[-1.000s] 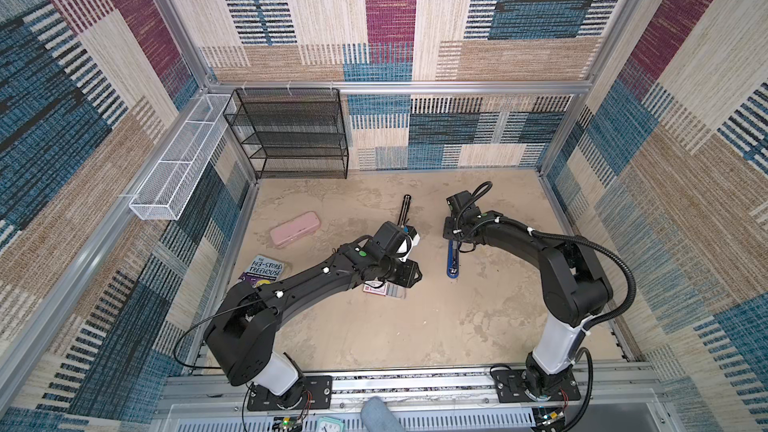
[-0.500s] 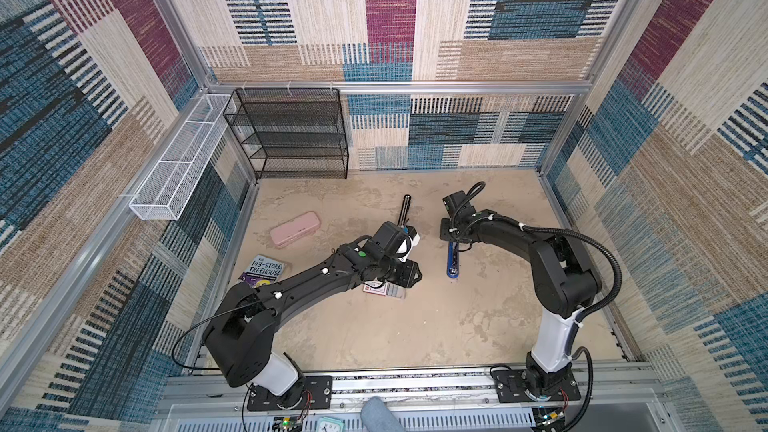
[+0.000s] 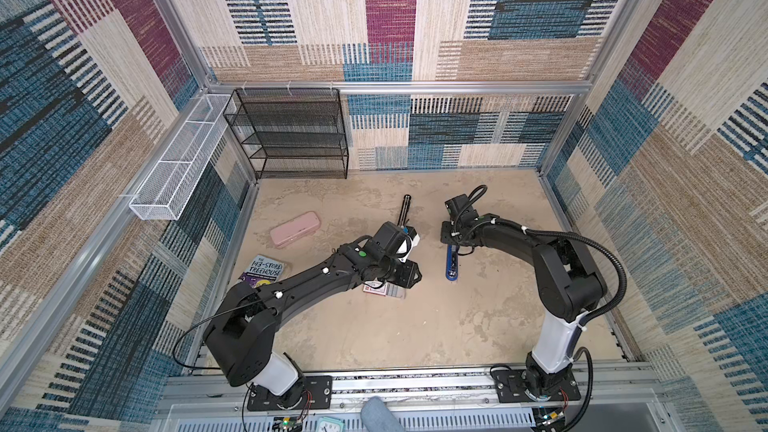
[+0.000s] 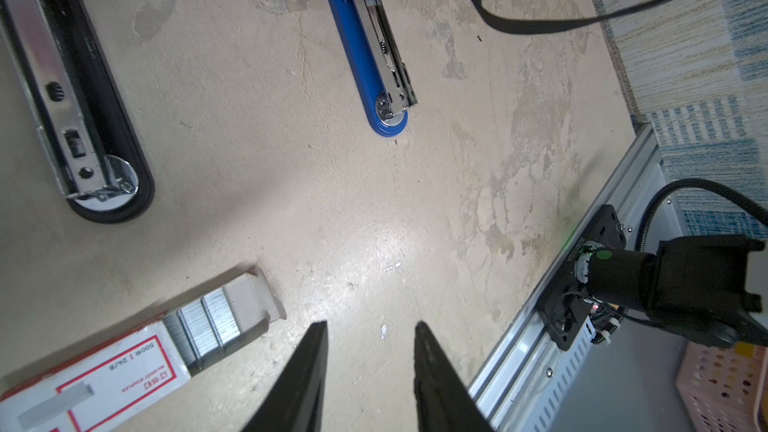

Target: Load the staples into the stapler

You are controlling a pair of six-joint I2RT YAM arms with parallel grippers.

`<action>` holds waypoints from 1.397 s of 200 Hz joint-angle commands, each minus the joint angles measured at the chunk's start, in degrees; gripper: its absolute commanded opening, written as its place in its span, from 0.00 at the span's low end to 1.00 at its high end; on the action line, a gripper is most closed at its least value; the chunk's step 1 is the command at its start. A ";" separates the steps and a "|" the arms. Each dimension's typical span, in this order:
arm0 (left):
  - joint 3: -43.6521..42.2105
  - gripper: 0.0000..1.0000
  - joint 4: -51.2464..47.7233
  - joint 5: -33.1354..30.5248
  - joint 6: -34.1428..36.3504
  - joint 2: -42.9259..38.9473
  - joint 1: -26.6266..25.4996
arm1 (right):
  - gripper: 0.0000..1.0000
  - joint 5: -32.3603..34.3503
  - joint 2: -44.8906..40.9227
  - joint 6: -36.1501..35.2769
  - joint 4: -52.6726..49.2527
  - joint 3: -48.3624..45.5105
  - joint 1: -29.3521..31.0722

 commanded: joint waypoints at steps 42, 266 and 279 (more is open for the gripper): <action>-0.01 0.38 -0.42 0.75 1.45 0.14 0.05 | 0.32 -0.10 -2.50 0.79 -0.13 -3.44 0.68; -0.87 0.39 0.32 1.02 0.93 0.21 0.05 | 0.30 -2.06 -6.73 2.10 -0.92 -8.93 2.86; -0.97 0.38 0.38 1.02 0.93 0.24 0.05 | 0.30 -2.20 -7.53 2.44 -1.00 -10.22 2.98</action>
